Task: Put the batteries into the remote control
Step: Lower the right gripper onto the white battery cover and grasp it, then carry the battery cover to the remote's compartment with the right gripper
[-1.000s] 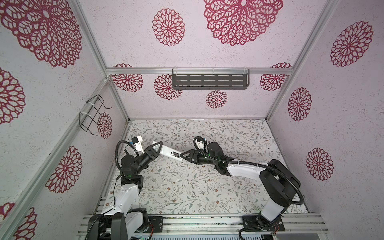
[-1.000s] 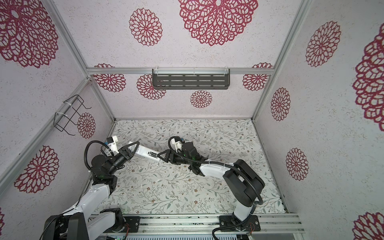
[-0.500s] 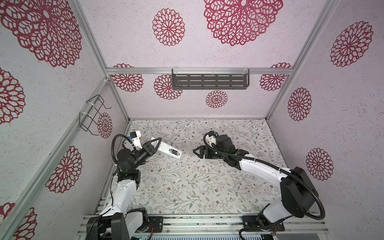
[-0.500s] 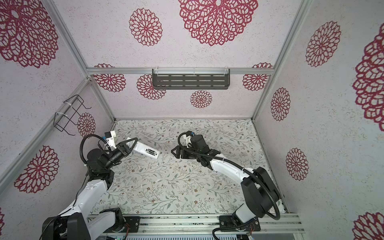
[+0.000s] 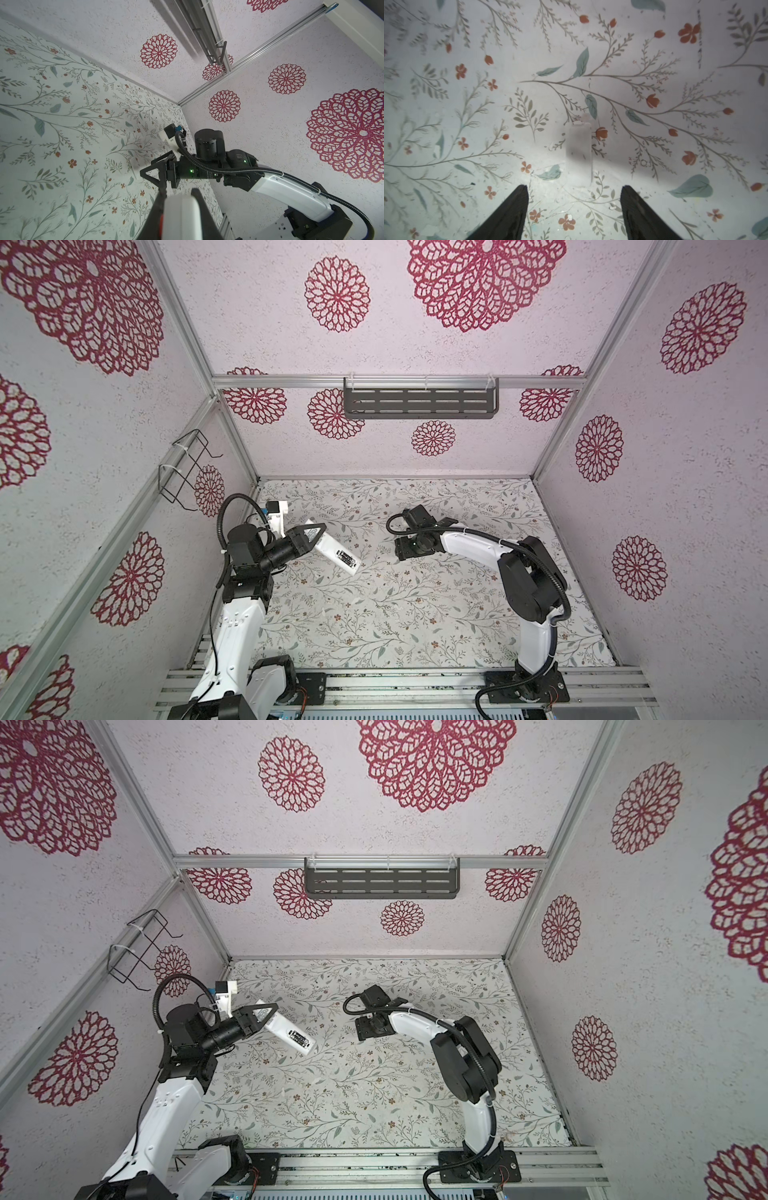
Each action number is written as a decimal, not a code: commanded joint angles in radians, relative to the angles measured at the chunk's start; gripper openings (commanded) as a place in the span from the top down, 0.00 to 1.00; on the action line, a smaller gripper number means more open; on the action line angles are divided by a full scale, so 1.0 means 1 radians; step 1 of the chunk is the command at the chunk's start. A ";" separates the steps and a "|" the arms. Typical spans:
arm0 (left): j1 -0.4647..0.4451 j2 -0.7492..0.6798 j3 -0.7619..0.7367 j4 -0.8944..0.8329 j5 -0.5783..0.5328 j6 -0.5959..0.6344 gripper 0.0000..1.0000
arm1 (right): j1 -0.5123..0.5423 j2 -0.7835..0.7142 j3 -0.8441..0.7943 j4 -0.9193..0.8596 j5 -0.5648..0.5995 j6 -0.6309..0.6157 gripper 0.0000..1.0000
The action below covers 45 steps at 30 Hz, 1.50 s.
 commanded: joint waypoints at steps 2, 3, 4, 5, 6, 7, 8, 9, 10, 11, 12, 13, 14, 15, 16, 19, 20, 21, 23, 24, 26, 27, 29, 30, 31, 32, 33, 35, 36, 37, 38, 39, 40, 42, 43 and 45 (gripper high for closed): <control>0.007 -0.013 -0.002 -0.008 0.038 0.016 1.00 | -0.002 0.043 0.091 -0.072 0.056 -0.060 0.29; 0.006 -0.012 -0.008 0.012 0.039 0.003 1.00 | -0.002 0.056 0.104 -0.076 0.055 -0.064 0.30; 0.006 -0.011 -0.016 0.040 0.043 -0.020 1.00 | -0.002 0.070 0.115 -0.080 0.055 -0.068 0.32; 0.005 -0.007 -0.027 0.073 0.049 -0.048 1.00 | -0.002 0.079 0.125 -0.080 0.053 -0.071 0.34; 0.006 -0.004 -0.034 0.098 0.054 -0.065 1.00 | -0.002 0.088 0.133 -0.082 0.051 -0.074 0.36; 0.006 -0.003 -0.040 0.114 0.059 -0.077 1.00 | -0.002 0.099 0.143 -0.085 0.052 -0.076 0.38; 0.006 -0.002 -0.042 0.124 0.064 -0.085 1.00 | -0.002 0.108 0.152 -0.090 0.054 -0.080 0.38; 0.005 -0.002 -0.043 0.127 0.067 -0.088 1.00 | -0.001 0.117 0.160 -0.097 0.054 -0.082 0.38; 0.005 -0.004 -0.043 0.127 0.067 -0.090 1.00 | -0.002 0.126 0.167 -0.099 0.056 -0.086 0.38; 0.004 -0.006 -0.044 0.128 0.067 -0.090 1.00 | -0.001 0.133 0.172 -0.101 0.055 -0.088 0.39; 0.005 -0.008 -0.045 0.128 0.067 -0.090 1.00 | -0.001 0.139 0.176 -0.100 0.051 -0.088 0.40; 0.005 -0.011 -0.045 0.128 0.065 -0.090 1.00 | -0.001 0.144 0.180 -0.100 0.047 -0.087 0.40; 0.004 -0.011 -0.045 0.128 0.065 -0.090 1.00 | -0.001 0.150 0.184 -0.098 0.043 -0.087 0.40; 0.005 -0.013 -0.045 0.128 0.065 -0.090 1.00 | -0.001 0.155 0.186 -0.098 0.042 -0.087 0.42; 0.005 -0.013 -0.047 0.128 0.063 -0.090 1.00 | 0.001 0.160 0.187 -0.097 0.043 -0.087 0.43; 0.005 -0.013 -0.047 0.128 0.062 -0.091 1.00 | 0.002 0.166 0.189 -0.093 0.046 -0.086 0.46; 0.005 -0.013 -0.047 0.129 0.062 -0.092 1.00 | 0.003 0.168 0.187 -0.091 0.048 -0.086 0.47; 0.005 -0.012 -0.047 0.129 0.062 -0.093 1.00 | 0.004 0.170 0.189 -0.092 0.050 -0.087 0.48; 0.003 -0.011 -0.048 0.129 0.062 -0.093 1.00 | 0.005 0.175 0.189 -0.089 0.052 -0.087 0.55; 0.003 -0.009 -0.048 0.130 0.062 -0.093 1.00 | 0.005 0.176 0.191 -0.089 0.051 -0.086 0.57; -0.001 -0.002 -0.050 0.125 0.059 -0.091 1.00 | 0.007 0.176 0.188 -0.082 0.045 -0.085 0.63; -0.005 0.002 -0.050 0.124 0.058 -0.093 1.00 | 0.008 0.173 0.185 -0.078 0.045 -0.086 0.64; -0.017 0.005 -0.050 0.114 0.042 -0.085 1.00 | 0.011 0.166 0.179 -0.074 0.048 -0.089 0.68; -0.023 0.005 -0.050 0.105 0.033 -0.080 1.00 | 0.013 0.161 0.174 -0.069 0.049 -0.092 0.70; -0.031 0.005 -0.050 0.097 0.021 -0.074 1.00 | 0.013 0.152 0.165 -0.061 0.050 -0.094 0.71; -0.040 0.008 -0.051 0.091 0.010 -0.069 1.00 | 0.013 0.141 0.153 -0.050 0.052 -0.096 0.72; -0.050 0.011 -0.051 0.089 0.000 -0.066 1.00 | 0.014 0.126 0.138 -0.036 0.050 -0.101 0.73; -0.074 0.022 -0.053 0.079 -0.020 -0.056 1.00 | 0.018 0.078 0.090 0.011 0.045 -0.115 0.74; -0.082 0.028 -0.055 0.080 -0.030 -0.055 1.00 | 0.018 0.054 0.066 0.035 0.038 -0.120 0.74; -0.092 0.034 -0.058 0.082 -0.039 -0.052 1.00 | 0.018 0.028 0.041 0.060 0.031 -0.124 0.75; -0.100 0.043 -0.061 0.086 -0.048 -0.052 1.00 | 0.019 0.000 0.013 0.081 0.026 -0.128 0.75; -0.106 0.050 -0.063 0.091 -0.055 -0.052 1.00 | 0.019 -0.023 -0.006 0.098 0.020 -0.131 0.75; -0.110 0.059 -0.065 0.096 -0.059 -0.052 1.00 | 0.019 -0.048 -0.030 0.117 0.009 -0.137 0.75; -0.117 0.078 -0.069 0.108 -0.067 -0.052 1.00 | 0.021 -0.103 -0.072 0.154 -0.022 -0.153 0.75; -0.120 0.088 -0.072 0.120 -0.064 -0.054 1.00 | 0.024 -0.140 -0.108 0.185 -0.046 -0.164 0.75; -0.131 0.109 -0.075 0.142 -0.062 -0.059 1.00 | 0.031 -0.219 -0.176 0.255 -0.080 -0.180 0.75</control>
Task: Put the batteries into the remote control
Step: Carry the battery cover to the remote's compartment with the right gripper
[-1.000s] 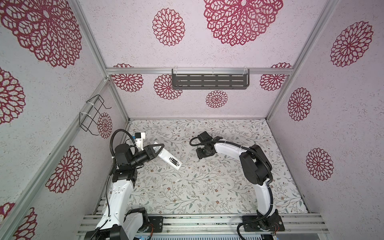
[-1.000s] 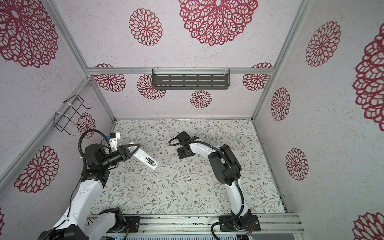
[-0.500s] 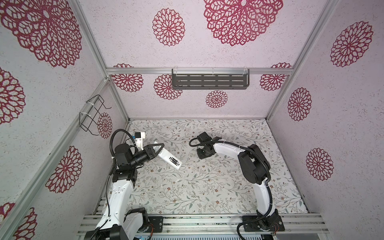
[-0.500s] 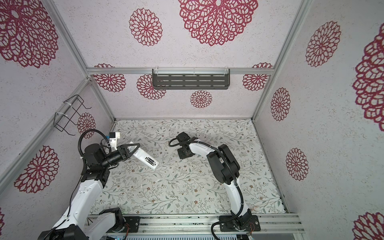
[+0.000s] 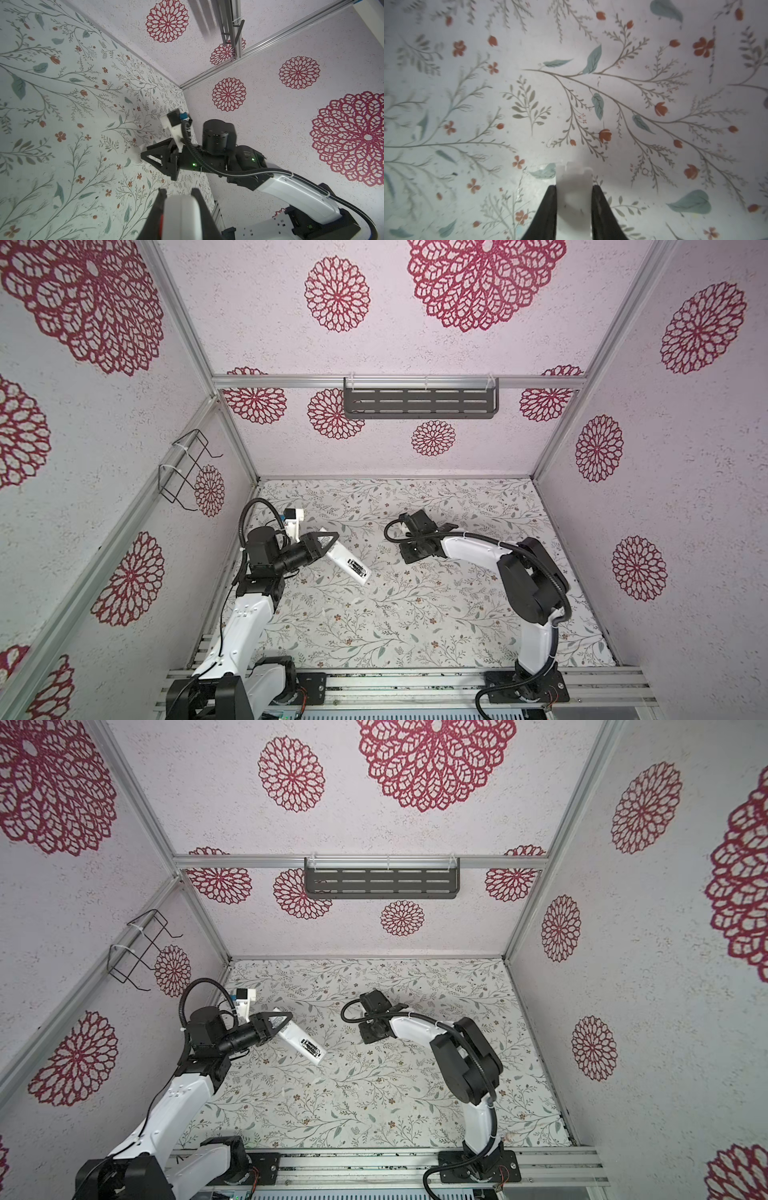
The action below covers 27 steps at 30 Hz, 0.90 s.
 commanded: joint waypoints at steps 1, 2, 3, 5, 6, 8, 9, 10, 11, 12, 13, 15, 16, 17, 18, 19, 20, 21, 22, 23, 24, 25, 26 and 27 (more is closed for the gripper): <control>-0.023 0.028 -0.004 0.071 -0.007 0.000 1.00 | 0.019 -0.165 -0.083 0.159 -0.097 -0.056 0.75; -0.030 0.037 -0.004 0.075 -0.007 0.000 1.00 | 0.023 -0.205 -0.115 0.194 -0.116 -0.061 0.75; -0.039 0.048 -0.005 0.084 -0.009 0.001 1.00 | 0.028 -0.245 -0.145 0.232 -0.139 -0.061 0.75; -0.054 0.066 -0.010 0.103 -0.010 -0.002 1.00 | 0.039 -0.317 -0.205 0.296 -0.195 -0.068 0.75; -0.061 0.072 -0.012 0.112 -0.010 -0.005 1.00 | 0.045 -0.344 -0.226 0.321 -0.210 -0.070 0.75; -0.074 0.083 -0.015 0.131 -0.014 -0.010 1.00 | 0.065 -0.395 -0.257 0.363 -0.240 -0.075 0.75; -0.079 0.087 -0.016 0.137 -0.016 -0.011 1.00 | 0.076 -0.412 -0.267 0.381 -0.244 -0.075 0.75; -0.085 0.093 -0.017 0.153 -0.014 -0.015 1.00 | 0.090 -0.427 -0.280 0.398 -0.248 -0.076 0.75; -0.089 0.102 -0.019 0.174 -0.009 -0.025 1.00 | 0.105 -0.440 -0.286 0.417 -0.247 -0.076 0.75; -0.091 0.109 -0.020 0.196 -0.003 -0.037 1.00 | 0.117 -0.447 -0.293 0.434 -0.243 -0.072 0.75; -0.093 0.118 -0.024 0.228 0.009 -0.053 1.00 | 0.133 -0.452 -0.295 0.450 -0.236 -0.069 0.75; -0.094 0.128 -0.032 0.278 0.023 -0.081 1.00 | 0.160 -0.456 -0.302 0.486 -0.220 -0.058 0.75; -0.094 0.133 -0.033 0.289 0.027 -0.089 1.00 | 0.176 -0.459 -0.306 0.506 -0.212 -0.058 0.75; -0.095 0.134 -0.034 0.294 0.030 -0.092 1.00 | 0.194 -0.463 -0.312 0.527 -0.194 -0.058 0.75; -0.097 0.136 -0.033 0.296 0.033 -0.094 1.00 | 0.206 -0.464 -0.317 0.545 -0.182 -0.062 0.75; -0.098 0.138 -0.032 0.296 0.038 -0.096 1.00 | 0.220 -0.466 -0.321 0.562 -0.171 -0.065 0.75; -0.100 0.139 -0.031 0.299 0.042 -0.098 1.00 | 0.228 -0.464 -0.324 0.574 -0.159 -0.065 0.75; -0.101 0.140 -0.031 0.302 0.043 -0.100 1.00 | 0.234 -0.462 -0.324 0.580 -0.149 -0.069 0.75; -0.100 0.142 -0.030 0.302 0.044 -0.099 1.00 | 0.241 -0.460 -0.324 0.589 -0.150 -0.073 0.75; -0.101 0.143 -0.030 0.302 0.045 -0.101 1.00 | 0.248 -0.456 -0.320 0.589 -0.142 -0.082 0.75; -0.102 0.145 -0.030 0.302 0.048 -0.102 1.00 | 0.257 -0.452 -0.315 0.583 -0.135 -0.090 0.74; -0.103 0.146 -0.028 0.303 0.050 -0.103 1.00 | 0.265 -0.446 -0.305 0.574 -0.132 -0.097 0.75; -0.103 0.147 -0.029 0.303 0.050 -0.103 1.00 | 0.271 -0.441 -0.296 0.565 -0.124 -0.103 0.75; -0.102 0.147 -0.030 0.306 0.049 -0.105 1.00 | 0.276 -0.437 -0.291 0.560 -0.117 -0.105 0.75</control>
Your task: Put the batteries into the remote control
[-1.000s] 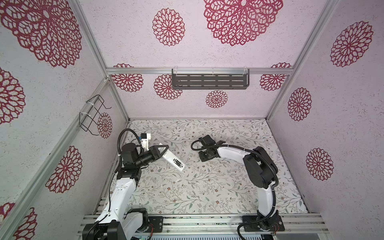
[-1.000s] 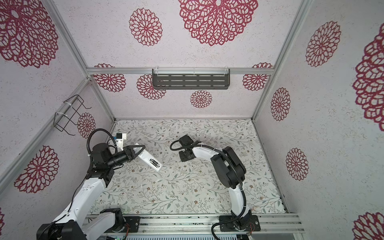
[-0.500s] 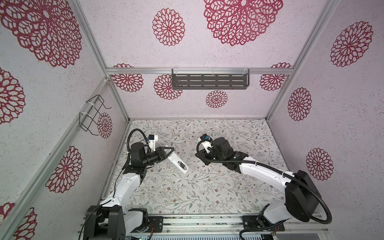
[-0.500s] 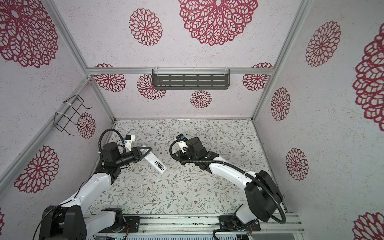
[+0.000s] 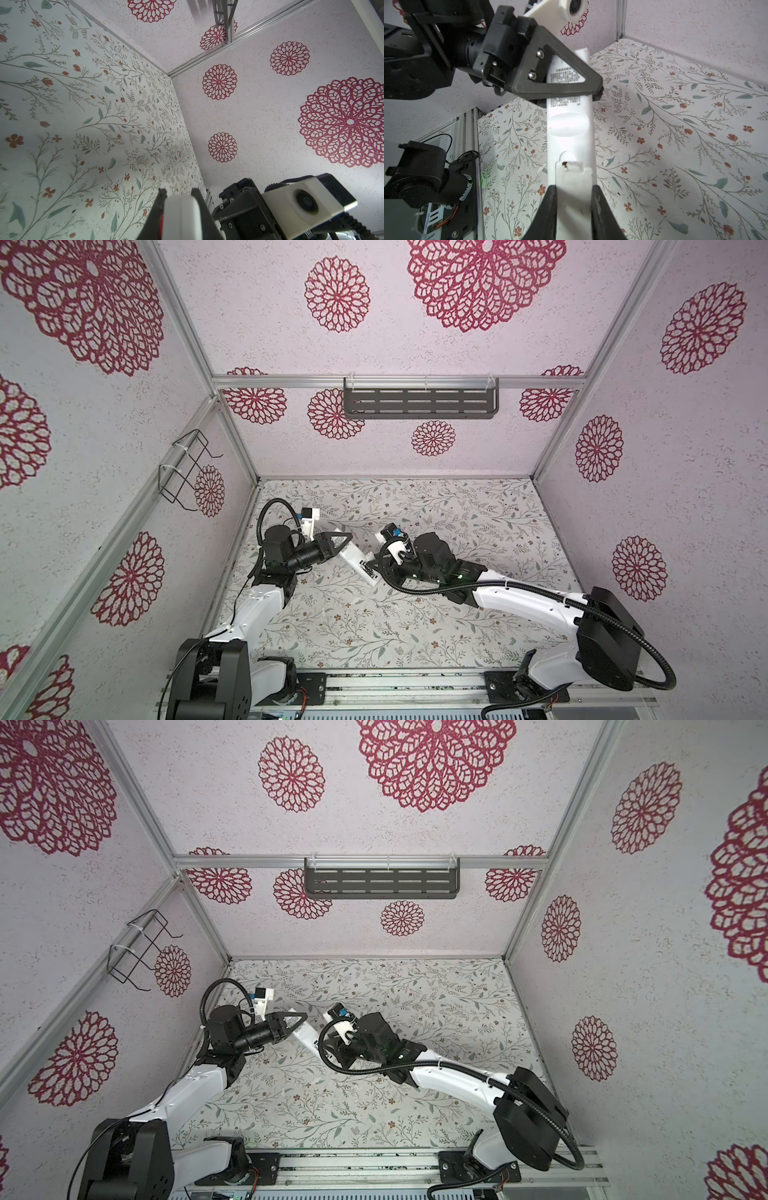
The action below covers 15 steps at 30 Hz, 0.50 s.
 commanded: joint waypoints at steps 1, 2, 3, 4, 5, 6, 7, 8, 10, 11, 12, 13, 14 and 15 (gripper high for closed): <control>-0.005 0.005 0.000 0.051 0.022 -0.013 1.00 | 0.016 -0.005 0.040 0.038 0.038 -0.039 0.75; -0.006 0.004 0.000 0.052 0.022 -0.013 1.00 | 0.018 -0.003 0.040 0.036 0.045 -0.040 0.75; -0.005 0.004 0.000 0.051 0.021 -0.012 1.00 | 0.017 -0.003 0.040 0.035 0.051 -0.039 0.75; -0.005 0.002 0.000 0.052 0.021 -0.012 1.00 | 0.018 -0.002 0.040 0.032 0.057 -0.037 0.75; -0.005 0.001 0.000 0.053 0.018 -0.012 1.00 | 0.017 0.000 0.041 0.029 0.066 -0.034 0.75; -0.005 -0.001 0.000 0.052 0.016 -0.011 1.00 | 0.018 0.001 0.040 0.030 0.064 -0.033 0.75; -0.005 -0.001 0.000 0.053 0.016 -0.011 1.00 | 0.018 0.003 0.037 0.033 0.064 -0.032 0.75; -0.005 0.000 0.001 0.054 0.018 -0.012 1.00 | 0.019 0.004 0.034 0.039 0.060 -0.028 0.75; -0.005 0.002 0.004 0.059 0.022 -0.015 1.00 | 0.019 0.010 0.034 0.048 0.049 -0.023 0.75; -0.005 0.004 0.003 0.062 0.023 -0.018 1.00 | 0.019 0.014 0.035 0.051 0.046 -0.019 0.75; -0.005 0.003 0.003 0.065 0.024 -0.022 1.00 | 0.021 0.017 0.035 0.051 0.043 -0.018 0.75; -0.005 0.002 0.001 0.070 0.024 -0.024 1.00 | 0.021 0.020 0.035 0.055 0.043 -0.015 0.75; -0.004 0.001 0.001 0.073 0.024 -0.026 1.00 | 0.021 0.022 0.034 0.056 0.041 -0.014 0.75; -0.004 0.001 0.001 0.074 0.024 -0.025 1.00 | 0.020 0.025 0.034 0.059 0.041 -0.012 0.75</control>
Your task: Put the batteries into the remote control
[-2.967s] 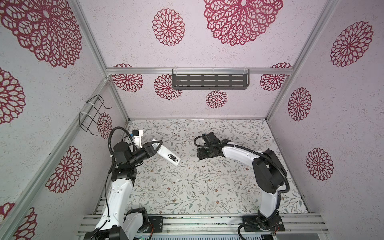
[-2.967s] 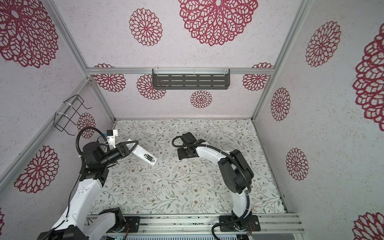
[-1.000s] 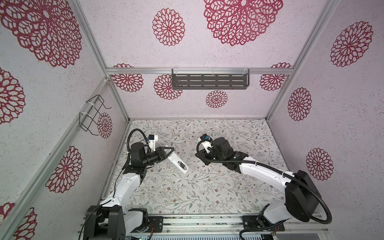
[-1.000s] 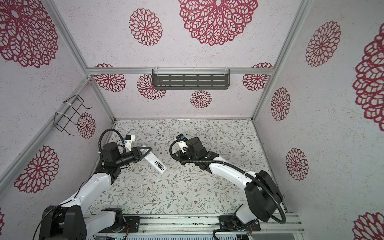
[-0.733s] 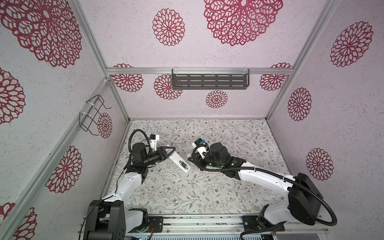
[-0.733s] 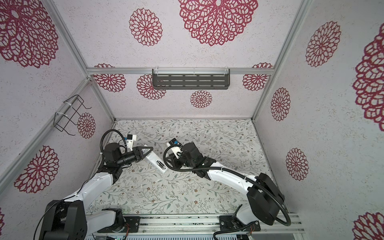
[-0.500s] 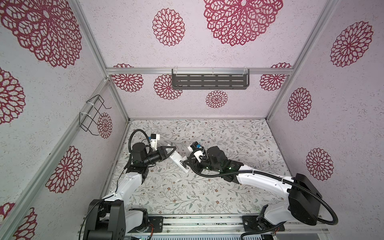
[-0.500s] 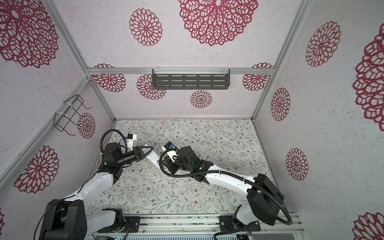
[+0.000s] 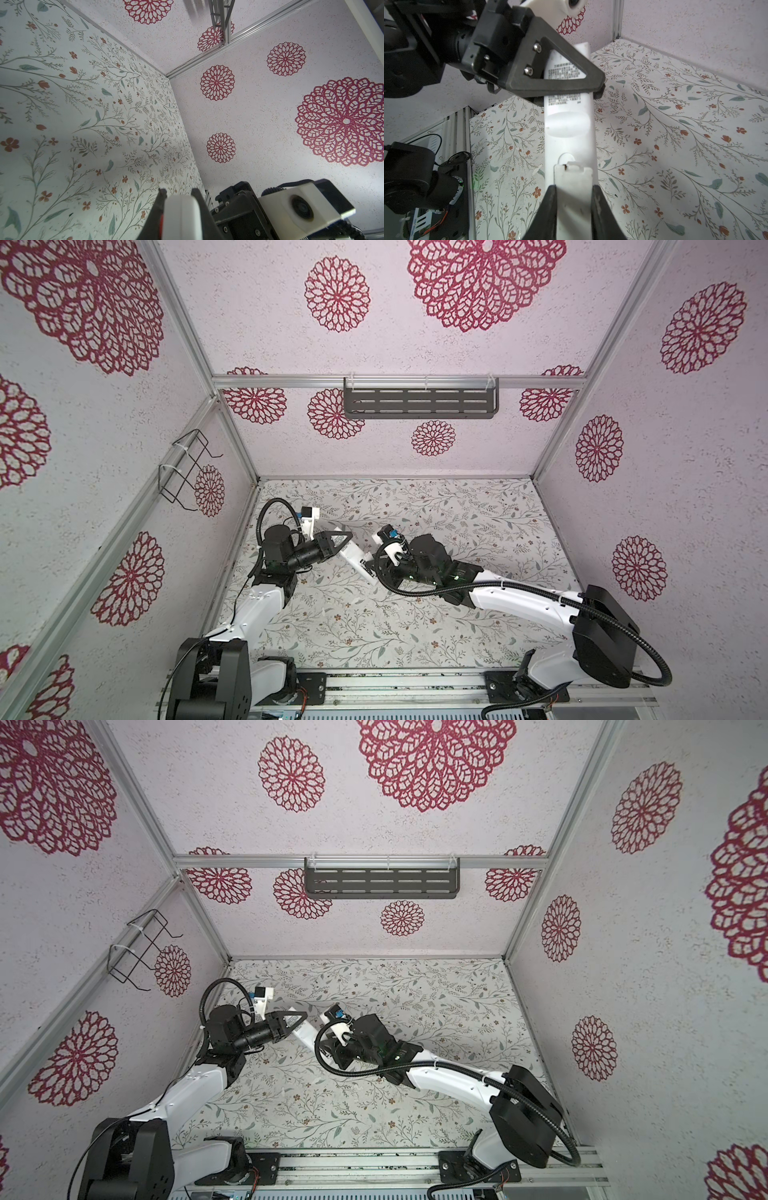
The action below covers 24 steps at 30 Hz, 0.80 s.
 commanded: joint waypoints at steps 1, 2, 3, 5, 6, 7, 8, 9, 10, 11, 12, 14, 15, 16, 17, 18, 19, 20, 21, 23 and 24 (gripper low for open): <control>-0.003 -0.001 0.002 0.052 0.023 -0.011 1.00 | 0.005 0.003 0.026 0.049 0.004 -0.003 0.75; -0.003 -0.002 0.001 0.055 0.023 -0.013 1.00 | 0.005 0.007 0.027 0.048 0.003 -0.002 0.75; -0.003 -0.003 0.000 0.057 0.022 -0.013 1.00 | 0.006 0.009 0.028 0.046 0.004 0.000 0.75; -0.003 -0.003 0.000 0.060 0.025 -0.016 1.00 | 0.005 0.016 0.027 0.048 0.000 0.001 0.75; -0.003 -0.004 0.000 0.062 0.026 -0.016 1.00 | 0.005 0.018 0.030 0.047 -0.001 0.001 0.75; -0.003 -0.005 0.000 0.062 0.026 -0.016 1.00 | 0.005 0.022 0.031 0.043 -0.002 0.001 0.75; -0.003 -0.004 0.000 0.062 0.023 -0.016 1.00 | 0.007 0.023 0.034 0.038 -0.001 0.001 0.75; -0.003 -0.003 -0.001 0.062 0.022 -0.015 1.00 | 0.006 0.024 0.035 0.037 -0.001 0.001 0.75; -0.003 -0.002 -0.002 0.062 0.022 -0.015 1.00 | 0.006 0.022 0.035 0.037 -0.001 0.001 0.76; -0.004 0.000 -0.002 0.064 0.022 -0.016 1.00 | 0.006 0.021 0.035 0.036 -0.001 0.001 0.76; -0.003 -0.002 -0.003 0.064 0.022 -0.016 1.00 | 0.006 0.020 0.037 0.032 0.000 0.002 0.75; 0.000 -0.005 -0.003 0.061 0.014 -0.012 1.00 | 0.006 0.023 0.046 0.014 0.001 -0.001 0.76; 0.002 -0.008 -0.002 0.052 0.009 -0.008 1.00 | 0.006 0.023 0.047 0.009 0.001 -0.001 0.76; 0.004 -0.009 -0.002 0.041 0.006 -0.002 1.00 | 0.007 0.020 0.045 0.008 0.001 -0.001 0.76; 0.006 -0.014 -0.001 0.033 0.002 0.004 1.00 | 0.006 0.017 0.042 0.010 0.001 -0.001 0.76; 0.008 -0.017 0.000 0.023 -0.004 0.010 1.00 | 0.009 0.016 0.041 0.007 0.002 -0.001 0.76; 0.009 -0.020 0.000 0.013 -0.007 0.016 1.00 | 0.009 0.014 0.041 0.003 0.004 -0.002 0.76; 0.011 -0.021 0.000 0.011 -0.010 0.017 1.00 | 0.010 0.014 0.041 -0.001 0.004 -0.004 0.76; 0.012 -0.023 0.000 0.005 -0.012 0.020 1.00 | 0.011 0.014 0.041 -0.006 0.005 -0.005 0.77; 0.017 -0.025 0.000 0.001 -0.013 0.022 1.00 | 0.014 0.015 0.038 -0.008 0.008 -0.005 0.77; 0.019 -0.025 0.000 0.002 -0.013 0.021 1.00 | 0.012 0.016 0.034 -0.004 0.008 -0.005 0.77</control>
